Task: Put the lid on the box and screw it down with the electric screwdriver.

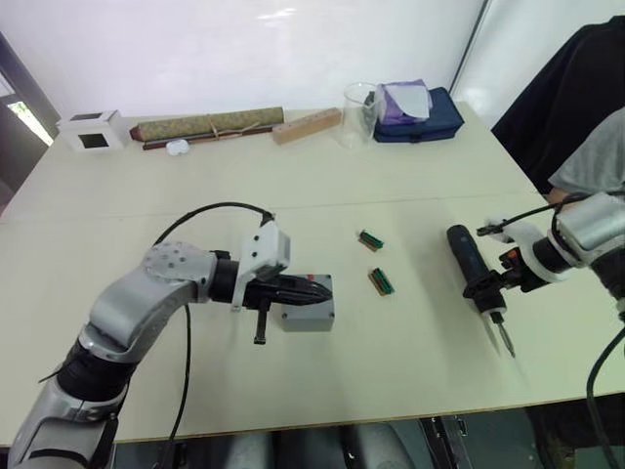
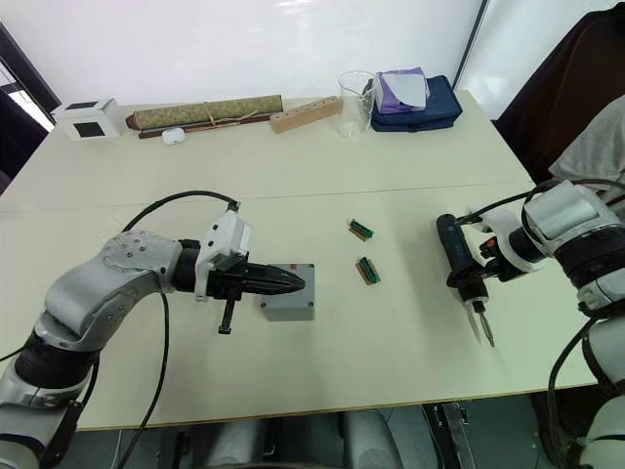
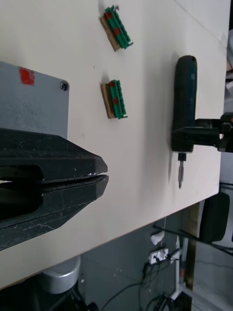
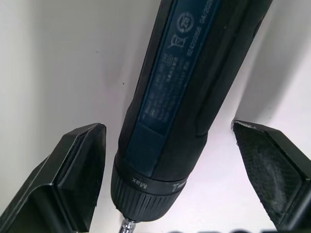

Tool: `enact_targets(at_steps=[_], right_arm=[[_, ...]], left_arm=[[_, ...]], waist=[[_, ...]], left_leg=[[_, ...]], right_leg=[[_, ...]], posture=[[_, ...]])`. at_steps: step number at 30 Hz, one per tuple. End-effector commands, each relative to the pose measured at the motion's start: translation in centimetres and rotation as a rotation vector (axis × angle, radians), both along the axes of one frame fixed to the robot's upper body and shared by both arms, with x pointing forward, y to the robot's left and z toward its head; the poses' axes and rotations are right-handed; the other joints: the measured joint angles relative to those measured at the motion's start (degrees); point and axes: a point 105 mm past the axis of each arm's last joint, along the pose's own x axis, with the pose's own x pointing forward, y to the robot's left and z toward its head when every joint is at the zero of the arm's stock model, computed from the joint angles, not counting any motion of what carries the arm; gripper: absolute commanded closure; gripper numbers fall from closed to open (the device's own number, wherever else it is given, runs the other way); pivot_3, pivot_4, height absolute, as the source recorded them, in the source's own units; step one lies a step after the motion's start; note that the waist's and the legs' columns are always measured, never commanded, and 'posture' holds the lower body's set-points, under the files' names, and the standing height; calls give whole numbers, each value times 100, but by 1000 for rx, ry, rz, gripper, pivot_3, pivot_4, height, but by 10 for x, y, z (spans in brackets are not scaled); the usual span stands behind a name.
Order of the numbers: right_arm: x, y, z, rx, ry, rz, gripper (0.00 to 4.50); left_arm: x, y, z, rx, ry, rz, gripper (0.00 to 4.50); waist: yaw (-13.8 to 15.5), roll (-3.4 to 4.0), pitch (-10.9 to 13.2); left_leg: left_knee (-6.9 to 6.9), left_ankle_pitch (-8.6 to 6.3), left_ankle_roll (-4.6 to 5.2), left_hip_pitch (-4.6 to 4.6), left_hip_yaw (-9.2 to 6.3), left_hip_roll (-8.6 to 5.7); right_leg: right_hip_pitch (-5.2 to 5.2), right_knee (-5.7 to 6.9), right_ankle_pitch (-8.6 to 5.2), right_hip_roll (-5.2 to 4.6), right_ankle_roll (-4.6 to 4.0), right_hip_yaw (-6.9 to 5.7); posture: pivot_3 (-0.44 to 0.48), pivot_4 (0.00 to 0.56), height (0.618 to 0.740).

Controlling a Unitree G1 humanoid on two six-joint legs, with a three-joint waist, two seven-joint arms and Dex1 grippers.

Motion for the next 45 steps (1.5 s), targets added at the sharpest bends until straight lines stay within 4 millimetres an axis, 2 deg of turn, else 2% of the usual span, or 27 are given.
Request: enact_targets(at_steps=[1, 4, 11, 12, 16, 18, 20, 24, 28, 32, 35, 38, 40, 42, 45], right_arm=[[-7, 1, -14, -45, 69, 88, 1399], [-13, 5, -18, -46, 112, 125, 2307], [-17, 8, -24, -48, 142, 148, 2351], [-9, 7, -19, -47, 102, 129, 2351], [41, 9, 40, 42, -215, 9, 2351], [54, 15, 70, 145, -341, -41, 2351], [59, 21, 93, 241, -453, -42, 2351], [51, 51, 126, 503, -690, 26, 2351], [22, 91, 152, 717, -1128, 105, 2351], [-5, 133, 155, 838, -1310, 123, 2351], [-12, 149, 153, 853, -1331, 134, 2351], [-28, 178, 146, 874, -1344, 231, 2351], [-38, 198, 138, 904, -1328, 285, 2351], [-46, 217, 120, 862, -1283, 382, 2351], [-47, 222, 111, 831, -1272, 408, 2351]], left_arm=[[-5, 1, 8, -16, -28, 6, 4500], [-5, 2, 8, -17, -28, 13, 4500], [-3, 0, 9, -18, -31, 20, 4500], [0, 2, 8, -14, -32, 26, 4500], [16, 16, 8, 10, -36, 90, 4500], [24, 25, 7, 17, -30, 125, 4500], [29, 32, 6, 24, -25, 150, 4500], [32, 42, 2, 41, -11, 178, 4500], [32, 45, 0, 39, 15, 191, 4500], [31, 42, -4, 32, 47, 191, 4500], [31, 42, -5, 34, 55, 191, 4500], [33, 37, -7, 36, 68, 182, 4500], [35, 32, -14, 72, 57, 171, 4500], [37, 25, -25, 113, 46, 163, 4500], [39, 23, -38, 153, 42, 169, 4500]], waist=[[4, -1, 0], [17, -2, -1], [29, -5, -3], [29, -7, -4], [-61, -26, -10], [-135, 21, 16], [-137, 36, 22], [-112, 35, 21], [-70, 24, 14], [-1, 34, 20], [32, 32, 19], [21, 23, 13], [-3, 23, 13], [-19, 24, 14], [-8, 24, 14]], left_leg=[[0, 0, 0, 1, -2, 0], [0, 0, 0, 1, -8, 0], [0, 0, -1, 0, -21, 0], [0, 0, -1, 0, -22, 0], [1, 1, -1, 12, -10, 2], [6, 4, -6, 18, 7, 2], [3, 10, -13, 13, 13, -5], [-15, 9, -12, -2, -16, 3], [-18, 8, -10, -16, -22, 9], [-12, 12, -17, -21, -13, -3], [-1, 15, -23, -15, -20, -7], [-1, 15, -23, -3, -21, -6], [-4, 15, -23, -3, -20, -5], [-6, 15, -23, -2, -19, -4], [-6, 15, -23, -3, -19, -4]], right_leg=[[1, 1, 0, 0, 0, -1], [3, 1, 0, 0, 0, -7], [4, 6, 0, 1, -1, -18], [5, 7, 0, 1, -1, -18], [13, 3, 5, 3, -9, -13], [13, 8, 12, 2, -9, 3], [-2, 18, 19, -2, -1, 13], [-15, 24, 11, 12, -6, -4], [-21, 12, 7, 9, -6, -11], [-36, 44, 9, -8, -3, 0], [-24, 47, 12, -7, 2, -5], [-9, 41, 11, -3, 2, -8], [-10, 41, 11, -1, 1, -8], [-14, 42, 11, 4, 1, -6], [-16, 43, 11, 4, 1, -6]], posture=[[0, 150, 740], [0, 150, 740], [0, 150, 740], [0, 150, 740], [0, 150, 740], [0, 150, 740], [0, 150, 740], [0, 150, 740], [0, 150, 740], [0, 150, 740], [0, 150, 740], [0, 150, 740], [0, 150, 740], [0, 150, 740], [0, 150, 740]])
